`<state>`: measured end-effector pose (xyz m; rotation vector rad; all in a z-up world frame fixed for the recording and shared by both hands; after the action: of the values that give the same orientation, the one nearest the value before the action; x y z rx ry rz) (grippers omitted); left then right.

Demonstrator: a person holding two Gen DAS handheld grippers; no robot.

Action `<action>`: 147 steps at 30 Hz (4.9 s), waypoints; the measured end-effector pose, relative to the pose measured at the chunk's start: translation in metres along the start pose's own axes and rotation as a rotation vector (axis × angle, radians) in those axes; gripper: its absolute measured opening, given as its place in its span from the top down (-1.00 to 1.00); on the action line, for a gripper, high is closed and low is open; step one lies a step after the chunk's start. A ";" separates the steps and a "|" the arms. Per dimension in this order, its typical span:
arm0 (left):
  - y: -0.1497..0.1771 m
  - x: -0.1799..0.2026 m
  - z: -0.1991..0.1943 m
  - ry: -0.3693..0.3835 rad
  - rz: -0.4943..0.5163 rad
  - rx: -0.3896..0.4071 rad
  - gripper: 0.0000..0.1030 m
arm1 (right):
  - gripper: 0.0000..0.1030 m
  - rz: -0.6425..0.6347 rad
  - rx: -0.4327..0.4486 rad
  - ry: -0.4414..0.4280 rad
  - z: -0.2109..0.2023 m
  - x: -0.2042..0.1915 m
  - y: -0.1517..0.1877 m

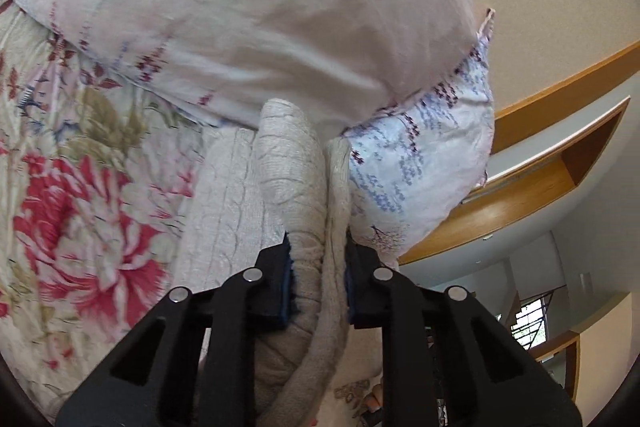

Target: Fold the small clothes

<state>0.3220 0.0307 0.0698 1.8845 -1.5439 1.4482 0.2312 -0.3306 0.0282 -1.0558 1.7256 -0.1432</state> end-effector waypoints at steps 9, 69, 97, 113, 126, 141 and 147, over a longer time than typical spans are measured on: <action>0.059 0.071 0.141 0.132 -0.024 -0.157 0.86 | -0.94 0.086 0.061 0.014 -0.017 0.023 -0.012; 0.058 -0.045 0.035 -0.400 0.172 -0.132 -0.56 | 0.67 0.062 -0.621 -0.039 0.078 -0.021 0.058; 0.106 0.013 0.064 -0.176 0.361 -0.228 -0.64 | 0.68 -0.200 -0.346 0.329 -0.012 0.021 -0.001; 0.140 -0.002 0.084 -0.173 0.308 -0.334 -0.34 | 0.44 -0.039 -0.413 0.262 -0.050 0.047 0.030; 0.144 -0.003 0.067 -0.099 0.272 -0.330 0.64 | 0.72 -0.153 -0.379 0.271 -0.067 0.028 0.039; 0.152 0.004 0.060 -0.196 0.400 -0.306 0.49 | 0.63 -0.044 -0.416 0.271 -0.069 0.065 0.047; 0.127 0.024 0.040 -0.214 0.442 -0.160 -0.23 | -0.24 0.079 -0.268 0.167 -0.075 0.061 -0.005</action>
<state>0.2306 -0.0603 0.0287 1.7200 -2.2166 1.2612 0.1699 -0.4044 0.0200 -1.1952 1.9741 0.0538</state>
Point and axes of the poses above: each gripper's, at about its wrist camera, not at the fingertips, and z roughly the way its jaws point, x to its right, y to its underside, the point moved 4 cm from there along z, roughly the way its jaws point, and after that the axes turned 5 degrees about -x, right-handed, at the moved point
